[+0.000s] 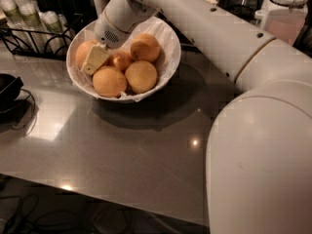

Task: Pick orange from white bowl

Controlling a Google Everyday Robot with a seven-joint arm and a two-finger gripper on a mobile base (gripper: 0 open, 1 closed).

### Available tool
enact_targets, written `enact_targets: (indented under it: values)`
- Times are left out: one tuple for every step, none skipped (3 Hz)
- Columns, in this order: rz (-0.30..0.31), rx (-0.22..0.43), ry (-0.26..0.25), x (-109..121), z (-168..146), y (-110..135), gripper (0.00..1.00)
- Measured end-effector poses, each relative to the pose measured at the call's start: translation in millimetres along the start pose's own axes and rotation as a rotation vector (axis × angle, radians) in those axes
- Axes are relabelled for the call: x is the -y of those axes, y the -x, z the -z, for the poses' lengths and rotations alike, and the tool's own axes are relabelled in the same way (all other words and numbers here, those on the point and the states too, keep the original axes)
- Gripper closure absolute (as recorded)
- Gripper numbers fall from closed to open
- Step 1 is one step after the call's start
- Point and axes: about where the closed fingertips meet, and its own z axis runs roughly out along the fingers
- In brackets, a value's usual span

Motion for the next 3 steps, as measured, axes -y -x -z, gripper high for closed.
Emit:
enact_targets:
  values:
    - [0.000,0.000,0.000,0.0,0.0,0.0,0.91]
    - [0.000,0.000,0.000,0.0,-0.1,0.0,1.00]
    - [0.000,0.001,0.001,-0.1,-0.4,0.1,1.00]
